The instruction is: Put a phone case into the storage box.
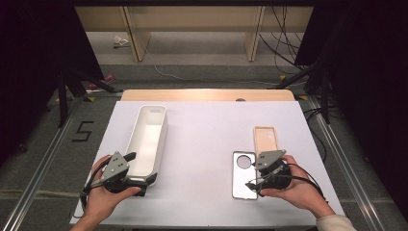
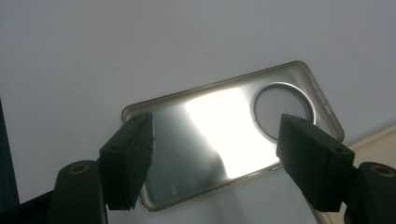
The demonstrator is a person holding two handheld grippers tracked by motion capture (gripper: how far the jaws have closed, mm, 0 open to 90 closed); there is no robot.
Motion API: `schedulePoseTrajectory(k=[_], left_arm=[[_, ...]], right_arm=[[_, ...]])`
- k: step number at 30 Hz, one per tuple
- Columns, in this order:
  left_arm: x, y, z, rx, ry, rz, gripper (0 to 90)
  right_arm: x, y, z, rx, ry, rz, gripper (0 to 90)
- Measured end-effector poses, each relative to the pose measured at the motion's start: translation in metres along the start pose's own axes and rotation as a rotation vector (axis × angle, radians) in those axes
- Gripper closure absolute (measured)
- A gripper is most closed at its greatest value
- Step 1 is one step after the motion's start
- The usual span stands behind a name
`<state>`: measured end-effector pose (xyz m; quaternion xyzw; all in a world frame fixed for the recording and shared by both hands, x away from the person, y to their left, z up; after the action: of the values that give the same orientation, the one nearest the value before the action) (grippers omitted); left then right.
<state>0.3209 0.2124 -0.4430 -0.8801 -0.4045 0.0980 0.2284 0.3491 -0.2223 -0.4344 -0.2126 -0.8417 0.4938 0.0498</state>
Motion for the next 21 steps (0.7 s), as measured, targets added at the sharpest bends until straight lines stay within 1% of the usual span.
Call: schedulePoseTrajectory(k=[1, 2, 5, 6, 8, 10, 11, 15, 16, 17, 18, 19, 20, 21], left_arm=[[0.0, 0.0, 0.0, 0.0, -0.001, -0.001, 0.0], [0.0, 0.0, 0.0, 0.0, -0.001, -0.001, 0.0], [0.0, 0.0, 0.0, -0.001, -0.001, -0.001, 0.0], [0.0, 0.0, 0.0, -0.002, -0.001, -0.001, 0.0], [-0.001, 0.0, 0.0, -0.004, 0.0, -0.001, 0.0], [-0.001, 0.0, -0.001, -0.004, 0.002, 0.0, 0.0], [-0.001, 0.0, -0.001, -0.004, 0.003, 0.001, 0.0], [-0.001, -0.001, -0.001, -0.005, 0.006, 0.002, 0.0], [-0.001, -0.001, -0.001, -0.005, 0.006, 0.002, 0.0], [-0.001, -0.001, -0.001, -0.005, 0.005, 0.003, 0.0], [-0.001, -0.001, -0.001, -0.006, 0.006, 0.003, 0.0], [-0.001, -0.001, -0.001, -0.005, 0.006, 0.003, 0.0], [-0.001, -0.001, -0.001, -0.005, 0.006, 0.003, 0.0], [-0.002, 0.0, -0.001, -0.005, 0.007, 0.003, 0.0]], right_arm=[[0.004, 0.005, -0.003, 0.057, -0.039, -0.014, 28.7], [0.004, 0.005, -0.003, 0.057, -0.039, -0.014, 28.7], [0.011, 0.012, -0.008, 0.147, -0.092, -0.017, 29.6], [0.016, 0.017, -0.012, 0.202, -0.135, -0.012, 31.3], [0.019, 0.02, -0.016, 0.239, -0.178, -0.015, 32.4], [0.023, 0.024, -0.02, 0.27, -0.209, -0.004, 32.9], [0.023, 0.024, -0.02, 0.27, -0.209, -0.004, 32.9], [0.033, 0.032, -0.027, 0.349, -0.281, -0.01, 34.0], [0.033, 0.032, -0.027, 0.349, -0.281, -0.01, 34.0], [0.035, 0.035, -0.029, 0.382, -0.3, -0.01, 34.5], [0.035, 0.035, -0.029, 0.382, -0.3, -0.01, 34.5], [0.037, 0.038, -0.029, 0.404, -0.31, -0.008, 35.6], [0.037, 0.038, -0.029, 0.404, -0.31, -0.008, 35.6], [0.038, 0.04, -0.03, 0.426, -0.32, -0.004, 35.9]])
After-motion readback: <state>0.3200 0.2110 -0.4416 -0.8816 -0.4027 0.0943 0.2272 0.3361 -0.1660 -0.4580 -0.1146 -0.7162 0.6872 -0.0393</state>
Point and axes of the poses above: each handheld gripper's, and its own axes: y roughly forward along the jaws, z roughly out of its underside, x roughly to its left, the point moved 1 cm from there along y, roughly forward along the jaws, and after that the axes turned 4 degrees about x, right-handed, at the moved point
